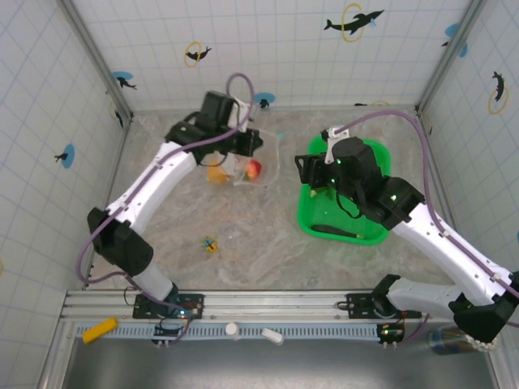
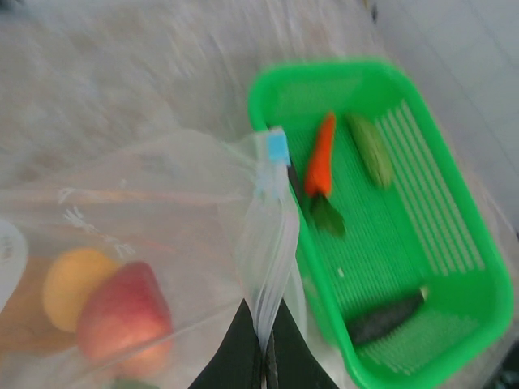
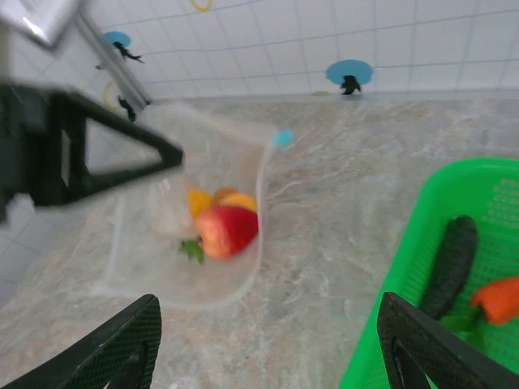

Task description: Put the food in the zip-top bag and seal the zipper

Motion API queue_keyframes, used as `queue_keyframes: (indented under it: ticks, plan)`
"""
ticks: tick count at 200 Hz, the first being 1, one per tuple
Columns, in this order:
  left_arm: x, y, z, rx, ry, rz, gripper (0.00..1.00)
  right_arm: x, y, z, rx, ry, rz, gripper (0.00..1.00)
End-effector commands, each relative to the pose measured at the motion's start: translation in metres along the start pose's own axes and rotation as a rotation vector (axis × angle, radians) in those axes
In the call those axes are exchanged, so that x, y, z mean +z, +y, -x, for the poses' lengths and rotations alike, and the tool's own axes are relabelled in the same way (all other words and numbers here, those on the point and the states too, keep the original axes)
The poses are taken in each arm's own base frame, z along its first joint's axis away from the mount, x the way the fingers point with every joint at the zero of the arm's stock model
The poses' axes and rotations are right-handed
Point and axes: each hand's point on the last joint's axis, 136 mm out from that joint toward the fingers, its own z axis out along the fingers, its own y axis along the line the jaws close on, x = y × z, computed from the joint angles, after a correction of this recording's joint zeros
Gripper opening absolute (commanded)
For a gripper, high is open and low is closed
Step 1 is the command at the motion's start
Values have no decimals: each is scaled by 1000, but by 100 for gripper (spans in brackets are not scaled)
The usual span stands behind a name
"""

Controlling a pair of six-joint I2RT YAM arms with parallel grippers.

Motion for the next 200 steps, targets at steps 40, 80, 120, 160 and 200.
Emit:
queue_keyframes:
  ticks: [40,80,120,160,200]
  plan:
    - [22,-21,-54,-213,-7,-179,0,37,-118,-88,148,201,-307,72]
    - [9,-31,-52,-291,-68,-249,0,65,-179,-114,437,242,-498,72]
    - [-1,-33,-47,-318,-133,-275,0,87,-213,-116,647,245,-717,70]
    - [-4,-31,-48,-327,-151,-292,0,128,-222,-134,866,288,-698,68]
    - [-6,-30,-52,-323,-146,-302,0,165,-221,-149,943,330,-644,69]
